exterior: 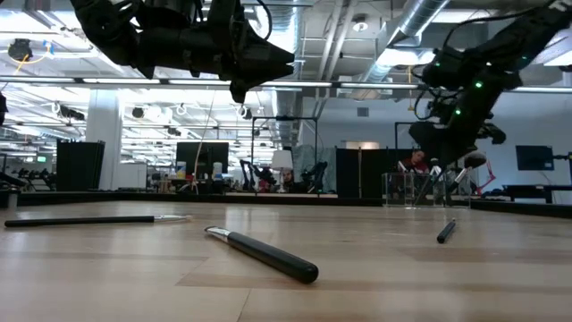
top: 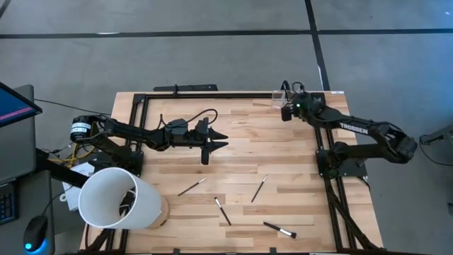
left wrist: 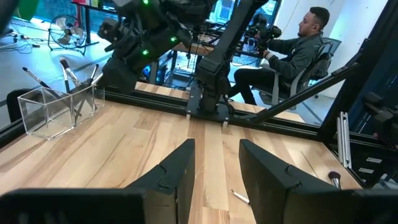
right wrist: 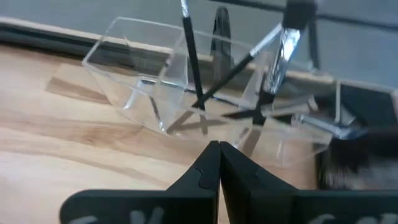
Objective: Put items in baskets/containers
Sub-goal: Put the black eyeshadow brush into the middle section of the transparent organizer
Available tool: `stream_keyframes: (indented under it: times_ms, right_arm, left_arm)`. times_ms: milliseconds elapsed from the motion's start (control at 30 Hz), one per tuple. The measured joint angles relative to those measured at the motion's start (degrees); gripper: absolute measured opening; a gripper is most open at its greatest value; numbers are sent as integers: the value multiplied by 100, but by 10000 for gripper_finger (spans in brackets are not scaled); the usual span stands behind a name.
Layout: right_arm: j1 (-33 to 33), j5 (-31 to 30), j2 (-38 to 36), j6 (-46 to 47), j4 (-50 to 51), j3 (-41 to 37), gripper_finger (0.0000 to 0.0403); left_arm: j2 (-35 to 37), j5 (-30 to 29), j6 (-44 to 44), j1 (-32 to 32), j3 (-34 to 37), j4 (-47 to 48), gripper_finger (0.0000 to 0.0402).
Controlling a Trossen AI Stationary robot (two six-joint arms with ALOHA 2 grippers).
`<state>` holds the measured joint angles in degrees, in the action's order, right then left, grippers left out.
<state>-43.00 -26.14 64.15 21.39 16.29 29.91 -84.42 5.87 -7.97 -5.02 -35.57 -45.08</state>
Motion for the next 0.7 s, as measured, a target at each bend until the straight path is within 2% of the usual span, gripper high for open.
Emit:
stream_keyframes:
  times_ms: [133,400,567,700]
  right_arm:
    - [281,-399,432,-42,747,659,0]
    - [222,-536,1647,218,2937,2075,0]
    - [199,-693,2261,216,3185,2347,0]
    - [182,-1129,2573,82,3179,2493,0]
  left_arm:
    - [0,0,-1,-2,0,0,122]
    - [0,81,-2,-2,0,0,122]
    - [0,153,-2,0,0,1,122]
    - [0,151,-2,0,0,2,122]
